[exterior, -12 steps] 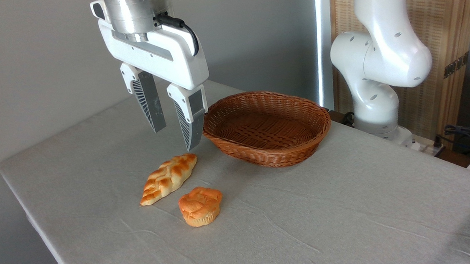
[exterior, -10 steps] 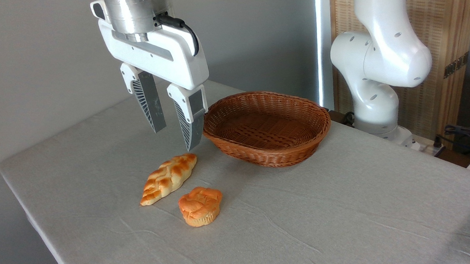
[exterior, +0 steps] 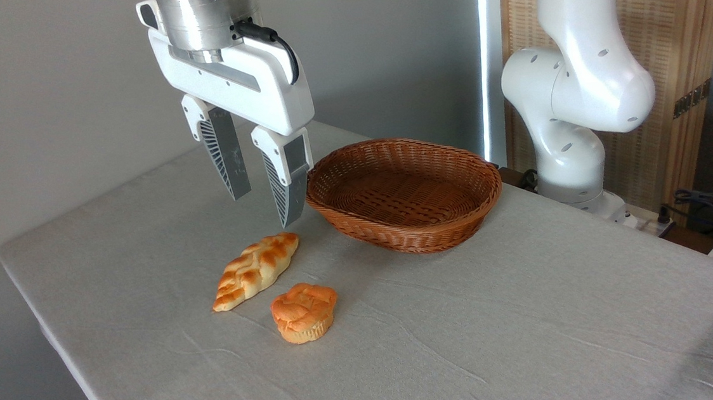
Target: Put bread into the basket
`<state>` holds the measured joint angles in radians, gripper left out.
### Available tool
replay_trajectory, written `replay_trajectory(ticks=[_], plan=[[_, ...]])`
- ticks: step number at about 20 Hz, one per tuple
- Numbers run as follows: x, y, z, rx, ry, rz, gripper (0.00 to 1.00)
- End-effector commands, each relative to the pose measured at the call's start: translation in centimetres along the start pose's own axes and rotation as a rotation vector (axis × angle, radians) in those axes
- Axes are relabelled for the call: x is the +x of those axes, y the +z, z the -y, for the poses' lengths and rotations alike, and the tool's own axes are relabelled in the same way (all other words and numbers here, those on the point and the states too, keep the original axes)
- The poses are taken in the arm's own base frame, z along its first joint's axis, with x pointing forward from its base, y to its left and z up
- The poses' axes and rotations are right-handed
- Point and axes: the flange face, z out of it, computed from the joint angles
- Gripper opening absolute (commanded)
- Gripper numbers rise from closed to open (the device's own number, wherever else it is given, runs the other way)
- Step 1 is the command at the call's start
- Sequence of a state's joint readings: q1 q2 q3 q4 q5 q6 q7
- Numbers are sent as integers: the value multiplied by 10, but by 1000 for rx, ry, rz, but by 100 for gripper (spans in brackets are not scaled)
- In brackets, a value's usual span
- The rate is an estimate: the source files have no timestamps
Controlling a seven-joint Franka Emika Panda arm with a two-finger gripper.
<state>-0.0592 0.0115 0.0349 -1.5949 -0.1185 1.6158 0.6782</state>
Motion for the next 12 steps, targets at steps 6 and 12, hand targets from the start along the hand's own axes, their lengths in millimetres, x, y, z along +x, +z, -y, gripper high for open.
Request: replay_trajectory(ticks=[6,12], plan=[[5,0,-10,-8,14,-2,100],[-1,9,-34,20,38,-43,100]])
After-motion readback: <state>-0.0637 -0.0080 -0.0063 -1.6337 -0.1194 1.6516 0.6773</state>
